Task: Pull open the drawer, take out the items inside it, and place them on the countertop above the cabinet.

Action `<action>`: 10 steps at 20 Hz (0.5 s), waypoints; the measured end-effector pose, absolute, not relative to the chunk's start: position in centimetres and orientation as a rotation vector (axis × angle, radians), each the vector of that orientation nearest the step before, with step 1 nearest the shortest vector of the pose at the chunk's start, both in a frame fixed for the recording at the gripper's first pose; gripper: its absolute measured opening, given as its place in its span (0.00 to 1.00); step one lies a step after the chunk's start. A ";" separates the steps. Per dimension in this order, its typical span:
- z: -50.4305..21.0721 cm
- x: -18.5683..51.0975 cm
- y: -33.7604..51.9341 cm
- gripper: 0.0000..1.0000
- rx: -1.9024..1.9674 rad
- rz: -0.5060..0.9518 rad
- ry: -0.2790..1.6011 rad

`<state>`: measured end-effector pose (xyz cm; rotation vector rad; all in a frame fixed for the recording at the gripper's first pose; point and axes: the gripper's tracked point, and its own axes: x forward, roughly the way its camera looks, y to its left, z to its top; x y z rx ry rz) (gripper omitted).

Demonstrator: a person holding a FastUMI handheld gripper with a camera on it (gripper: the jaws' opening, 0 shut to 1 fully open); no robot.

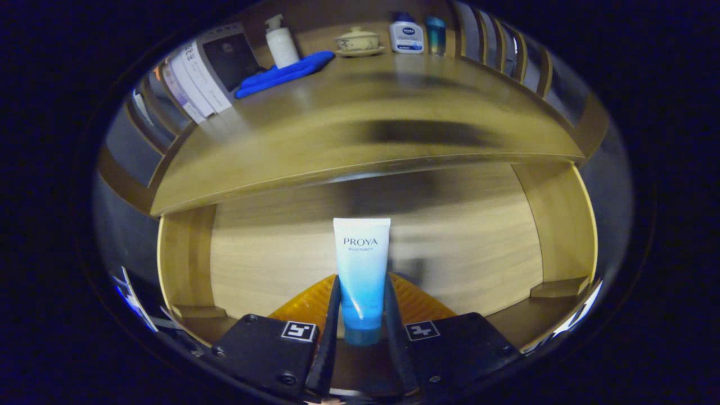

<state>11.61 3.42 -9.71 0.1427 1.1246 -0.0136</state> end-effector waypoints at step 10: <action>-3.3 10.2 4.0 0.44 0.128 0.038 1.012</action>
